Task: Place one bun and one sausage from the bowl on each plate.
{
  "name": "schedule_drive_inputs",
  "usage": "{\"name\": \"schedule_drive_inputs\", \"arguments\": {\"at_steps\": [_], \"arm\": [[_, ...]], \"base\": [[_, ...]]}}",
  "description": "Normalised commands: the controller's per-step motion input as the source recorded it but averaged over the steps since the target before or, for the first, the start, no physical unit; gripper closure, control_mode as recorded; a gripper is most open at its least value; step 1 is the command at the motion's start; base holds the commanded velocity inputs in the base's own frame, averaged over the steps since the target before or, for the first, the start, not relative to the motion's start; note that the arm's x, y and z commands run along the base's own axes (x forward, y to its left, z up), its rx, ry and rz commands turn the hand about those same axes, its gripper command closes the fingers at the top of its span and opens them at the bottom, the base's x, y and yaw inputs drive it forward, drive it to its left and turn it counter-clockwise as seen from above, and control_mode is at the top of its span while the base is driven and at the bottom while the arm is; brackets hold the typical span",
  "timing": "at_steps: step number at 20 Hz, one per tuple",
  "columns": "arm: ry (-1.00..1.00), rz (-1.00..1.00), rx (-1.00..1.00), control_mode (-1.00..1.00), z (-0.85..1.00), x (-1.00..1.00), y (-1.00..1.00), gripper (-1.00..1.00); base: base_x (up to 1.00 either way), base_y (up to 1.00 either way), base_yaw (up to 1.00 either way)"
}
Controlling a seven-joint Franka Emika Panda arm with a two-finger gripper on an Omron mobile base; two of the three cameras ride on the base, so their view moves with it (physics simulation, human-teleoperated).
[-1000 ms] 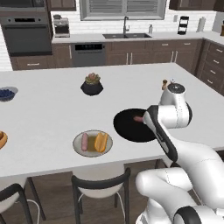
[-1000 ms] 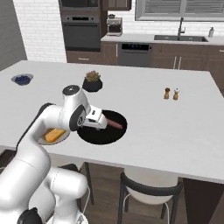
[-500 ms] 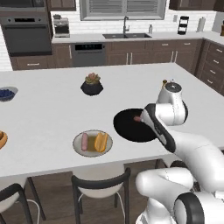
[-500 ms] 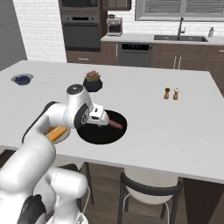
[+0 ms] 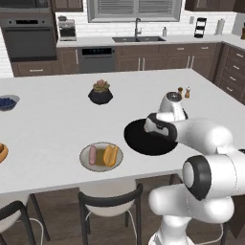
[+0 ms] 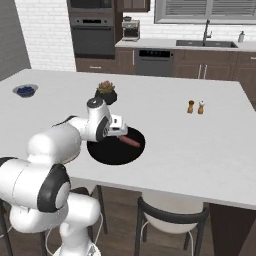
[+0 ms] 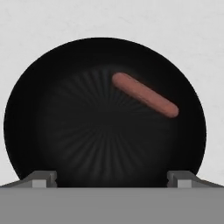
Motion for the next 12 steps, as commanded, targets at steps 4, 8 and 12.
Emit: {"name": "schedule_drive_inputs", "arguments": {"at_steps": [4,8,12], "arm": [[0.00,0.00,-0.19,-1.00,-0.36,0.46,0.00,-1.00],[0.00,0.00,-0.17,-1.00,-0.32,0.33,-0.11,-1.00],[0.00,0.00,-0.15,-1.00,-0.16,0.05,-0.23,-1.00]], "base": [[0.00,0.00,0.00],[0.00,0.00,0.00],[0.00,0.00,0.00]]}}
